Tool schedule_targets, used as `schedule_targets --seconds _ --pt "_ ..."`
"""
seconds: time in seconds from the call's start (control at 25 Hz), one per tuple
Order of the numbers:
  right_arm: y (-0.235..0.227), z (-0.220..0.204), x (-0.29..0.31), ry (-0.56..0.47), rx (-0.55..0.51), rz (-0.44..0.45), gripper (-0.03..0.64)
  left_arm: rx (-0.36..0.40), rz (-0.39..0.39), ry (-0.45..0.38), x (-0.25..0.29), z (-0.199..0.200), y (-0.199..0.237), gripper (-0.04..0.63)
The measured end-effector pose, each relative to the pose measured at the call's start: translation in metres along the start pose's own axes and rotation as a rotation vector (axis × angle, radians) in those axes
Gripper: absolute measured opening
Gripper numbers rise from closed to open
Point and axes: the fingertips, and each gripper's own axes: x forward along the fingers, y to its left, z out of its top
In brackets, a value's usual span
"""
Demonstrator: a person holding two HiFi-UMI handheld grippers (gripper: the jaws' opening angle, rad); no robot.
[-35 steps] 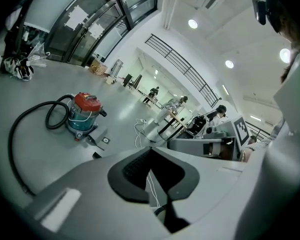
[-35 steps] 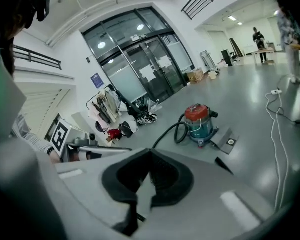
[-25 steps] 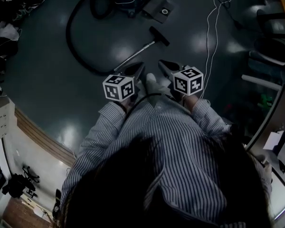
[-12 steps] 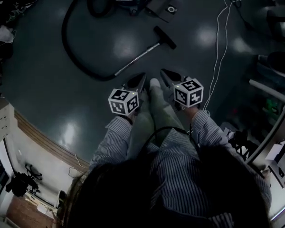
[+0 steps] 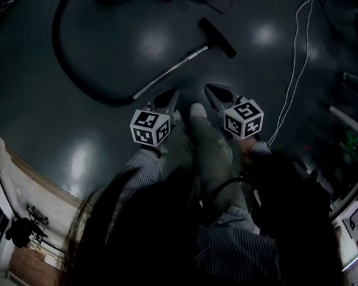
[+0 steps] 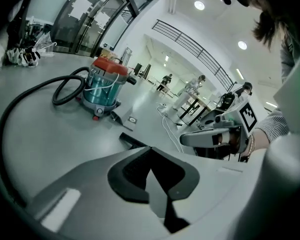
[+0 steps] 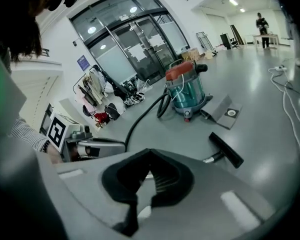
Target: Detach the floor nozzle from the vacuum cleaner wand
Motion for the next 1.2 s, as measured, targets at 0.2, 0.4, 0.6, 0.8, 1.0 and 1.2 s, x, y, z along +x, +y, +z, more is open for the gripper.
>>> schedule_targets --seconds 0.2,0.4,0.6,0.8,1.0,1.2 --pt "-0.055 -0.046 0.056 -0.01 -0.028 -0.016 0.002 0.075 0.005 0.041 0.056 -0.054 0.049 0.006" --pt "-0.1 -0.075 0.105 -0.03 -0.03 -0.005 0.002 0.173 -0.058 0.085 0.112 -0.092 0.092 0.006" --pt "-0.138 -0.091 0.143 -0.053 -0.03 -0.008 0.002 0.309 -0.082 0.168 0.161 -0.129 0.134 0.008" --pt "-0.174 -0.102 0.166 -0.076 -0.019 -0.013 0.002 0.46 -0.108 0.27 0.197 -0.164 0.164 0.008" --pt "-0.19 -0.11 0.178 -0.103 0.0 -0.011 0.002 0.576 -0.124 0.372 0.212 -0.191 0.176 0.072" --pt "-0.194 -0.128 0.189 -0.095 0.017 0.017 0.002 0.659 -0.113 0.404 0.227 -0.203 0.177 0.14"
